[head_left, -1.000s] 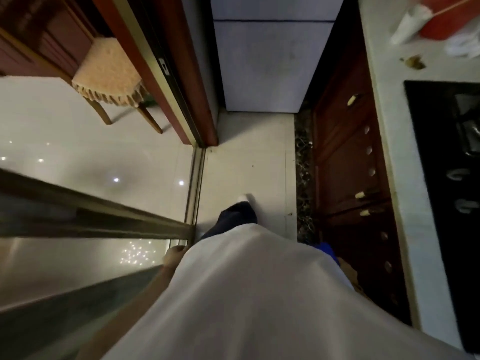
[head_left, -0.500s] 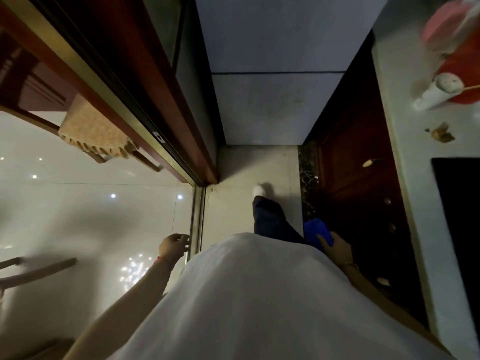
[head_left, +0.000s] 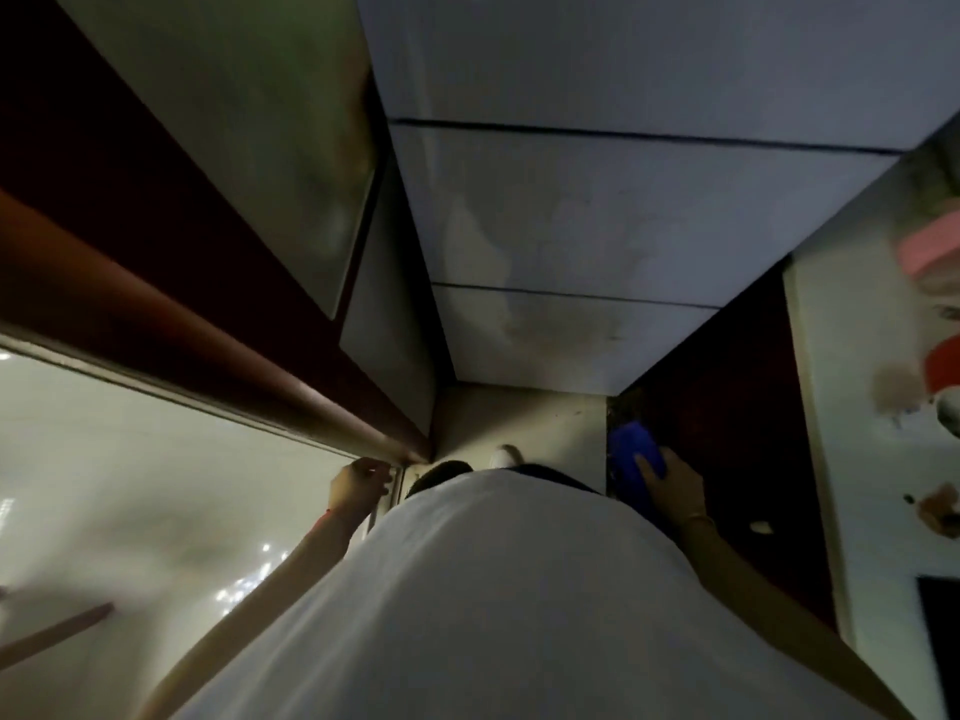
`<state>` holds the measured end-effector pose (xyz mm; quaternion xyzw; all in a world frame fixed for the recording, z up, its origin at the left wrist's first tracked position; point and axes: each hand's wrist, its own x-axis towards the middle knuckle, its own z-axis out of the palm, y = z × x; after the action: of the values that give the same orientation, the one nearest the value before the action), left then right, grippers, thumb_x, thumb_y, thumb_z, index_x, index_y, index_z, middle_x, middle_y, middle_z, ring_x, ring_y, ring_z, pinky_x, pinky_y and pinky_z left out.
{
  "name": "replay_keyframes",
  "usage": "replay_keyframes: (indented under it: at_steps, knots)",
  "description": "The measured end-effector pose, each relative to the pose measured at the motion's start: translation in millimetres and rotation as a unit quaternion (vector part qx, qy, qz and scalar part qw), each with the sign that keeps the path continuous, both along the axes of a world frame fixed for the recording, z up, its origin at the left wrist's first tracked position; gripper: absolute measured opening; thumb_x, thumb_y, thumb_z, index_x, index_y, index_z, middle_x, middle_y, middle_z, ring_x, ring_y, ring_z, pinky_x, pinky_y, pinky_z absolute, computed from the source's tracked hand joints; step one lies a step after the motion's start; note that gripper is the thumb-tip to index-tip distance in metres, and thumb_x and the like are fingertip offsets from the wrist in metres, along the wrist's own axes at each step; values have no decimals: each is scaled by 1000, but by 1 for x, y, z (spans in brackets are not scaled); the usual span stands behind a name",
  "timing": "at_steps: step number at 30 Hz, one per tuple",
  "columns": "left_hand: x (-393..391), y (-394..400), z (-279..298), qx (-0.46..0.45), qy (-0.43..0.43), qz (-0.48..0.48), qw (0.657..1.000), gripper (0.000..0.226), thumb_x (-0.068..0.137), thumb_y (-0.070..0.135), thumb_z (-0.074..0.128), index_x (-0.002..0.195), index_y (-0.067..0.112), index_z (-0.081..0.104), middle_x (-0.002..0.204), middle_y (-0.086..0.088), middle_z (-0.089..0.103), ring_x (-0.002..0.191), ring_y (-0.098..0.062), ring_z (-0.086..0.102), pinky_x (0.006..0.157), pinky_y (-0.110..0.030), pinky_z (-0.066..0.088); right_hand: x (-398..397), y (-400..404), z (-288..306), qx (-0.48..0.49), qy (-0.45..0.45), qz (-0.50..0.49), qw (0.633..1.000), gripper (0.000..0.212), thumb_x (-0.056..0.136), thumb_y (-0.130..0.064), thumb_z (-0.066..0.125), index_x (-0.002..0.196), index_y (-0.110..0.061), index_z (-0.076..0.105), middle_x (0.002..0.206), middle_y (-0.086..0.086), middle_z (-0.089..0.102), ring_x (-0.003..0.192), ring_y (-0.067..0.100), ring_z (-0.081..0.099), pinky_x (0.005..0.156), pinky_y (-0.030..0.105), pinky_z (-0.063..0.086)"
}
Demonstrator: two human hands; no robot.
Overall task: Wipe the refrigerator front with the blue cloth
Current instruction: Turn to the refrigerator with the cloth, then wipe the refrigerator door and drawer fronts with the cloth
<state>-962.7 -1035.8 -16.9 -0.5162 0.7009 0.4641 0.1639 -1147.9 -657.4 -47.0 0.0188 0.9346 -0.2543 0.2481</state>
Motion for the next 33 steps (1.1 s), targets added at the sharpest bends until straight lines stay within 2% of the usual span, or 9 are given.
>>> replay_keyframes:
  at_steps: [2, 5, 9, 11, 16, 23, 27, 30, 33]
  knots:
    - [-37, -3, 17, -27, 16, -45, 998, 40, 84, 41, 49, 95, 10, 71, 100, -15, 74, 94, -32, 71, 90, -44, 56, -32, -22, 21, -16, 38, 3, 999, 39, 96, -35, 56, 108, 2, 58, 100, 27, 62, 87, 37, 59, 72, 30, 36]
    - [-88, -14, 33, -66, 42, -91, 993, 45, 88, 42, 50, 111, 9, 70, 110, -18, 72, 106, -35, 67, 93, -42, 52, -61, -52, 48, -49, 116, 19, 992, 56, 89, -51, 46, 109, -1, 59, 96, 26, 59, 85, 41, 59, 71, 35, 41]
    - [-164, -27, 84, -82, 190, -54, 977, 36, 96, 34, 51, 121, 11, 63, 117, -9, 67, 109, -25, 64, 93, -34, 48, -99, -90, 109, -104, 331, 75, 935, 68, 96, -62, 30, 120, -4, 57, 96, 19, 54, 85, 37, 57, 77, 41, 46]
    - [-196, -35, 130, -161, 302, -45, 939, 24, 98, 21, 52, 116, 10, 65, 109, 0, 66, 100, -14, 61, 84, -27, 44, -120, -109, 155, -131, 418, 88, 894, 57, 99, -50, 35, 128, -5, 53, 102, 16, 52, 92, 32, 54, 84, 40, 44]
    - [-267, -70, 263, -273, 516, 6, 812, 24, 99, 27, 51, 120, 20, 59, 109, 2, 67, 87, -10, 62, 75, -14, 49, -176, -164, 312, -219, 623, 93, 746, 44, 101, -43, 39, 135, -16, 46, 105, 11, 43, 90, 32, 51, 83, 40, 45]
    - [-304, -94, 414, -447, 648, 51, 614, 44, 96, 26, 56, 137, 9, 48, 126, -6, 59, 114, -20, 58, 98, -39, 49, -221, -223, 517, -240, 803, 75, 541, 41, 101, -32, 49, 136, -10, 51, 103, 26, 49, 94, 34, 49, 83, 42, 44]
    - [-323, -104, 464, -452, 688, 37, 567, 54, 97, 26, 56, 145, 7, 39, 134, -5, 54, 122, -15, 53, 104, -33, 47, -234, -260, 601, -176, 871, 73, 453, 40, 102, -36, 48, 135, -14, 53, 122, 21, 54, 108, 24, 45, 88, 36, 42]
    - [-337, -104, 482, -414, 721, 24, 555, 60, 97, 27, 56, 149, 10, 32, 140, 0, 49, 125, -11, 51, 105, -27, 46, -243, -285, 626, -77, 890, 91, 440, 41, 103, -40, 43, 138, -21, 50, 134, 11, 54, 104, 29, 54, 84, 37, 41]
    - [-350, -104, 483, -378, 745, 11, 549, 65, 95, 28, 58, 151, 12, 28, 147, 3, 43, 133, -11, 47, 110, -39, 45, -250, -293, 610, -8, 897, 134, 421, 41, 103, -41, 44, 139, -23, 49, 125, 7, 61, 91, 28, 55, 76, 37, 36]
